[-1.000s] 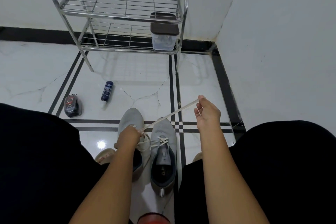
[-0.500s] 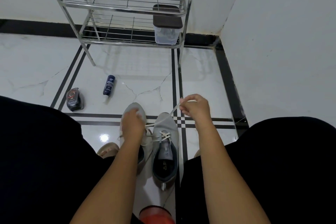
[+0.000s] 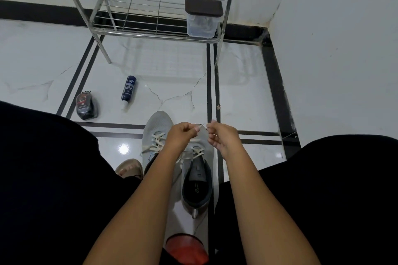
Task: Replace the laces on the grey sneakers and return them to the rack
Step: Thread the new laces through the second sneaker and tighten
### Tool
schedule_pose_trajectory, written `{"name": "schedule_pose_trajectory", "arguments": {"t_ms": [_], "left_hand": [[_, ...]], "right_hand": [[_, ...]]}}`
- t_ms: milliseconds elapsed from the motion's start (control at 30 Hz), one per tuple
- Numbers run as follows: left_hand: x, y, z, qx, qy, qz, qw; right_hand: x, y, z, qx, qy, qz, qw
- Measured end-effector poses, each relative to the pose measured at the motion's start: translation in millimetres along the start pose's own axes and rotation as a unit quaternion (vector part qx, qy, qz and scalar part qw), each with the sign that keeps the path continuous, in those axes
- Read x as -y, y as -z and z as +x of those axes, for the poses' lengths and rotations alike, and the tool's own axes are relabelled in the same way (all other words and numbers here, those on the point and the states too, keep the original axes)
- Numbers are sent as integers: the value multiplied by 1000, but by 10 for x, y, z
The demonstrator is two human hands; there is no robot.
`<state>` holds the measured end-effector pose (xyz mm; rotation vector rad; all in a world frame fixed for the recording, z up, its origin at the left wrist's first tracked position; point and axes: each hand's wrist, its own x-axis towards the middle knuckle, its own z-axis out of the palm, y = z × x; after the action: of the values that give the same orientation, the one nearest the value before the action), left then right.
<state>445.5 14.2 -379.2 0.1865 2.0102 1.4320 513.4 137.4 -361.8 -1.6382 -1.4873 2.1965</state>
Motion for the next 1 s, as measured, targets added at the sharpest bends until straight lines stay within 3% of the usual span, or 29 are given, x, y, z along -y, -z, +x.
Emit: {"name": "schedule_pose_trajectory", "arguments": {"t_ms": [67, 167, 267, 500, 867, 1000], "left_hand": [[108, -11, 44, -4, 17, 97, 995], [290, -111, 54, 25, 44, 246, 968], [429, -240, -13, 39, 46, 352, 934], [637, -376, 0, 53, 22, 456, 888], [697, -406, 0, 10, 26, 421, 907], [685, -461, -3, 10, 4, 447, 895]], "right_hand": [[-152, 42, 143, -49, -4, -131, 990], [-547, 80, 202, -32, -18, -422, 906], [-823, 82, 169, 9, -2, -500, 866], [-904, 219, 379, 17, -47, -428, 902], [-1011, 206, 497, 12, -81, -359, 930], [-930, 222, 428, 16, -108, -290, 951]]}}
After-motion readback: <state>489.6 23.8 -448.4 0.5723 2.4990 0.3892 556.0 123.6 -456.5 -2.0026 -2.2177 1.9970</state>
